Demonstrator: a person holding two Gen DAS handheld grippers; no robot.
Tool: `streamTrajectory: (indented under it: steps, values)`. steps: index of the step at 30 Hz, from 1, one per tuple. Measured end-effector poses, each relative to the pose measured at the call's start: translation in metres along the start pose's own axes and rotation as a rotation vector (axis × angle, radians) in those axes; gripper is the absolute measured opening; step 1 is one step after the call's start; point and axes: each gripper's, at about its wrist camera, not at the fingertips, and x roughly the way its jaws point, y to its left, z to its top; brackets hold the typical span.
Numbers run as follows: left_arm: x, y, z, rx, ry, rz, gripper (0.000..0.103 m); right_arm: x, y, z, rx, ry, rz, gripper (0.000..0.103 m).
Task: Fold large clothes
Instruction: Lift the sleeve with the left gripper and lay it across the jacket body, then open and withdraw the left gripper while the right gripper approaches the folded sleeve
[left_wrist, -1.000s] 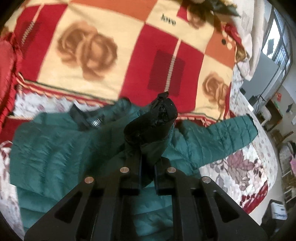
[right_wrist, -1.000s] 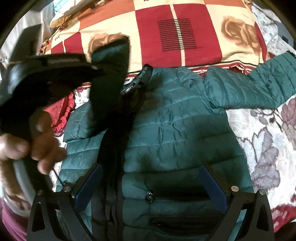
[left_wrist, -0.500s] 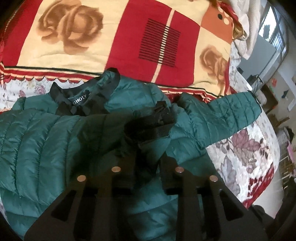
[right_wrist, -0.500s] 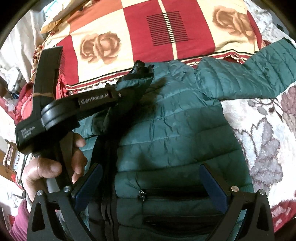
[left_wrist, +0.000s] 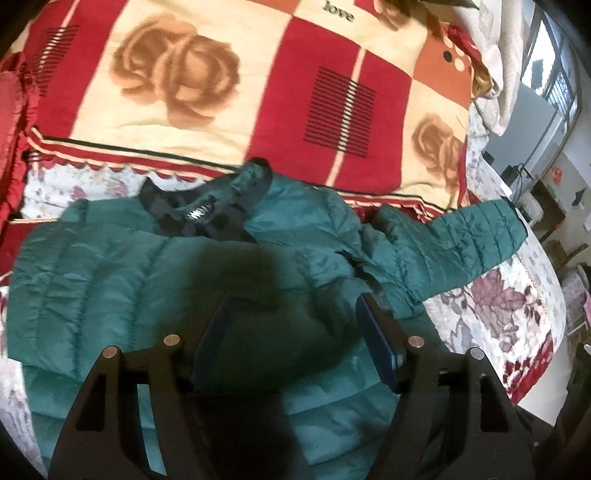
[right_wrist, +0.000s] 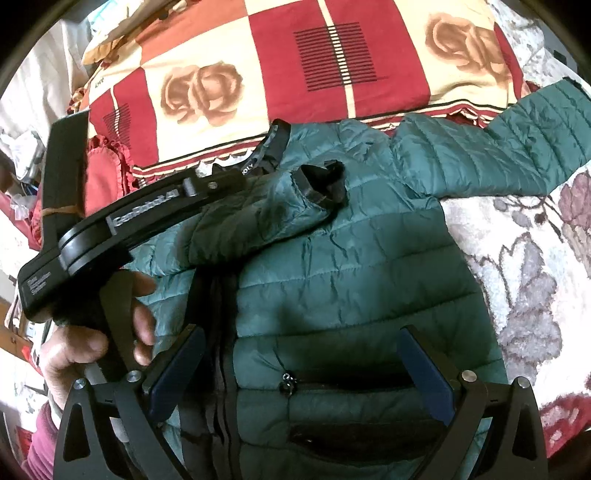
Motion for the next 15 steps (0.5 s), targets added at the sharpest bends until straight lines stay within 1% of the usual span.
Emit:
streamTrajectory:
  steps: [4,7,11,15]
  values:
    - [-0.013,0.015,-0.001,0.010,-0.034,0.053,0.070,0.004,0.010,0.001,-0.022,0.005,0.002,0.103]
    - [-0.021,0.031,-0.003,0.003,-0.037,0.096,0.070,0.007,0.018,0.003,-0.049,0.006,-0.001,0.103]
    - [-0.040,0.063,-0.008,-0.019,-0.039,0.156,0.070,0.007,0.025,0.014,-0.078,-0.022,-0.009,0.103]
    - [-0.066,0.103,-0.017,-0.043,-0.048,0.240,0.070,0.007,0.023,0.035,-0.070,-0.057,-0.033,0.103]
